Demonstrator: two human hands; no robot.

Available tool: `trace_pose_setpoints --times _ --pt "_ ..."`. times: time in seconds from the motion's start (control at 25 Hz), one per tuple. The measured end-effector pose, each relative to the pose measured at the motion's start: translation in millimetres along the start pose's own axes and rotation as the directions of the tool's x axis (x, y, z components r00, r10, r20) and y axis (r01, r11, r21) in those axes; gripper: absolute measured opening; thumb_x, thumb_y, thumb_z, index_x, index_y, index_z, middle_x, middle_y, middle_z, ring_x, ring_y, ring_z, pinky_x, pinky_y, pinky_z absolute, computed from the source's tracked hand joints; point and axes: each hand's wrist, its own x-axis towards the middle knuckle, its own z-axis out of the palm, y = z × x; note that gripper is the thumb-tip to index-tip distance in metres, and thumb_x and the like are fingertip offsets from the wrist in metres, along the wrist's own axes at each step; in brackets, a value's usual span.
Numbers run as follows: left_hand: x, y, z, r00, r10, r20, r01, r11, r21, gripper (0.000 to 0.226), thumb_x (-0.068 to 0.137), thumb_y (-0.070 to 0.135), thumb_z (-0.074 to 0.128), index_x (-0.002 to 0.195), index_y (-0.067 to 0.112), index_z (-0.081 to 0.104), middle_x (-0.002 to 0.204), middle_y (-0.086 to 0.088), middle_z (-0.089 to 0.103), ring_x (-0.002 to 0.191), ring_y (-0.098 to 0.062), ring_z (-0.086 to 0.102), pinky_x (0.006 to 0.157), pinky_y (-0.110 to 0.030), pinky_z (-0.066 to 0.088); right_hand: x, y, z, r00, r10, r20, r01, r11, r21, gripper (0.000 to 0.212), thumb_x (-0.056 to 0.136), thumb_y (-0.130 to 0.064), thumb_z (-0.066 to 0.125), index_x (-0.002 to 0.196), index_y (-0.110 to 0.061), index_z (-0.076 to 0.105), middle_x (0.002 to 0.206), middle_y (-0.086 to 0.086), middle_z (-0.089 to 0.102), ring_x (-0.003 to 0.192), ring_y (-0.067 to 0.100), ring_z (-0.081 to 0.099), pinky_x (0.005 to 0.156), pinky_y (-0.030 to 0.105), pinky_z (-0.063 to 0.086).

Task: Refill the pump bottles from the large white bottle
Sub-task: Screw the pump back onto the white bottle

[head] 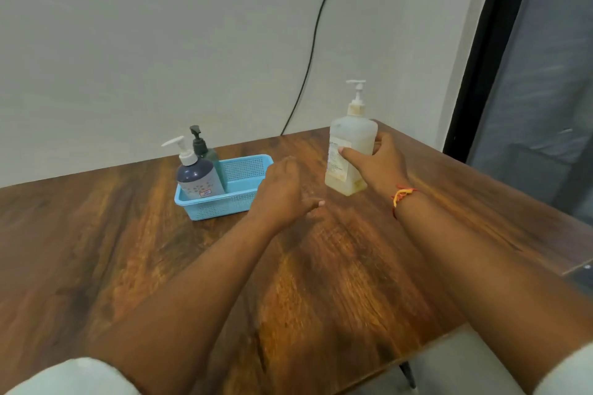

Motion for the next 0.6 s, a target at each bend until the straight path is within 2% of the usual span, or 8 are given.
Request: trace_pose_setpoints --times 0.12,0.2,0.36,0.52,0.6 --pt "60.3 -11.6 22.5 0.999 -0.002 0.055 -0.001 0.999 0.042 0.105 0.087 0.057 0.069 0.157 0.0 0.015 0.166 -0.018 0.02 0.153 -0.032 0.017 0.122 -0.038 0.017 61.2 12.7 22.4 0.999 0.009 -0.042 -0.01 0.999 -0.034 0.071 0.075 -0.042 0.083 0.132 -0.017 0.049 0.115 -0.006 0.063 0.1 0.016 0.062 0.073 0.024 0.047" --pt "98.4 -16.0 33.0 0.996 0.007 0.087 -0.012 0.998 0.055 0.108 0.089 0.058 0.066 0.158 -0.001 0.009 0.167 -0.019 0.013 0.155 -0.032 0.012 0.123 -0.036 0.009 95.0 22.3 36.7 0.999 0.018 -0.051 -0.02 0.999 -0.046 0.072 0.073 -0.039 0.082 0.132 -0.018 0.047 0.118 -0.004 0.064 0.101 0.018 0.063 0.077 0.029 0.052" --pt "166.1 -19.6 49.0 0.992 0.013 0.128 -0.018 0.999 0.042 0.109 0.087 0.06 0.067 0.159 0.002 0.011 0.168 -0.016 0.015 0.156 -0.029 0.011 0.125 -0.036 0.007 154.0 34.5 45.5 0.997 0.059 -0.058 -0.063 0.995 -0.075 0.076 0.074 -0.035 0.083 0.137 -0.022 0.043 0.12 -0.005 0.062 0.104 0.018 0.062 0.085 0.034 0.056" --pt "216.0 -5.6 58.8 0.977 0.016 0.212 -0.035 0.996 0.085 0.104 0.091 0.058 0.062 0.158 -0.002 0.01 0.166 -0.022 0.016 0.156 -0.034 0.012 0.127 -0.041 0.008 206.5 43.0 29.2 0.985 0.146 -0.087 -0.155 0.982 -0.103 0.08 0.072 -0.036 0.085 0.139 -0.021 0.044 0.12 -0.007 0.06 0.104 0.015 0.059 0.084 0.03 0.052" --pt "237.7 4.5 64.0 0.972 -0.014 0.235 -0.004 0.997 0.074 0.103 0.091 0.058 0.063 0.158 -0.002 0.011 0.166 -0.022 0.016 0.156 -0.034 0.012 0.127 -0.042 0.01 230.9 41.3 19.5 0.983 0.159 -0.089 -0.17 0.977 -0.132 0.071 0.073 -0.034 0.086 0.131 -0.02 0.048 0.118 -0.006 0.06 0.101 0.013 0.056 0.083 0.028 0.049"
